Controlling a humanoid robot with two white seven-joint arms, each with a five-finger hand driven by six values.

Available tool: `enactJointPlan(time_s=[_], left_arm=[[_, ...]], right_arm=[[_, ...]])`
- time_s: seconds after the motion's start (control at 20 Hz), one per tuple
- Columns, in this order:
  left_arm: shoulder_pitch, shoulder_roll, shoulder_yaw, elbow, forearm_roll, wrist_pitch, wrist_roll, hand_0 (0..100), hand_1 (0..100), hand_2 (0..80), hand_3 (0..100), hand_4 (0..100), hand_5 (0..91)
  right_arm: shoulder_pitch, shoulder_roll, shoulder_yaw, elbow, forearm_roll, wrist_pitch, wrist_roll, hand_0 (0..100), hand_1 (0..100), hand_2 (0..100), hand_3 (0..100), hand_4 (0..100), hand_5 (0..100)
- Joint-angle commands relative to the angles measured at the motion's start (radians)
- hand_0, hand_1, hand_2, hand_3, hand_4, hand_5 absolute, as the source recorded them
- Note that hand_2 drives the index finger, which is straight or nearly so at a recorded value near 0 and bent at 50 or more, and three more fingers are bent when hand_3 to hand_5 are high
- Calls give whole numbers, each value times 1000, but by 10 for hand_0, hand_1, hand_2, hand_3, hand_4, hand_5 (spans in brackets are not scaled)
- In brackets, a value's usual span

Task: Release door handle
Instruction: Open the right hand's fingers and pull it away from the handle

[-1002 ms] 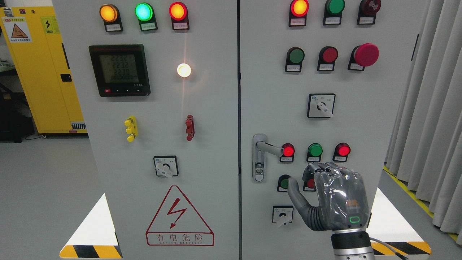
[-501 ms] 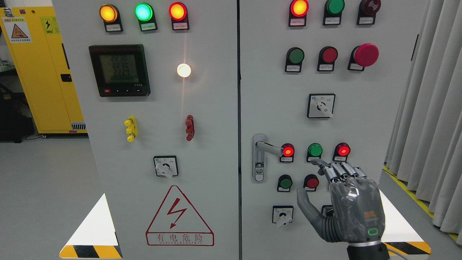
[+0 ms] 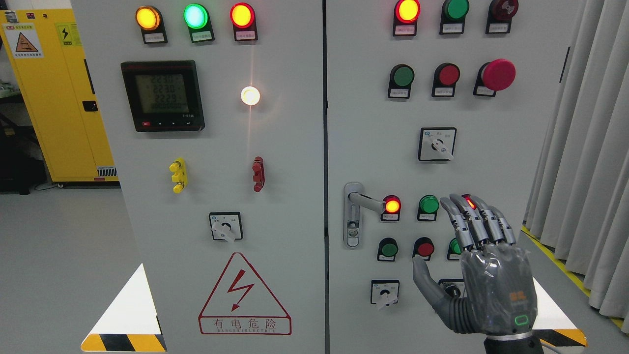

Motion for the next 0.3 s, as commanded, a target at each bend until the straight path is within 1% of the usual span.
enactJointPlan(time_s=[0.0, 0.25], left_arm=[[0, 0, 0, -12, 0, 0, 0, 120, 556, 0, 0, 0, 0], [0, 0, 0, -12, 0, 0, 0, 120, 556, 0, 0, 0, 0]], right_arm=[[1, -14, 12, -11, -19, 1, 7, 496, 280, 0, 0, 0, 0], [3, -14, 13, -12, -36, 1, 5, 474, 268, 0, 0, 0, 0]])
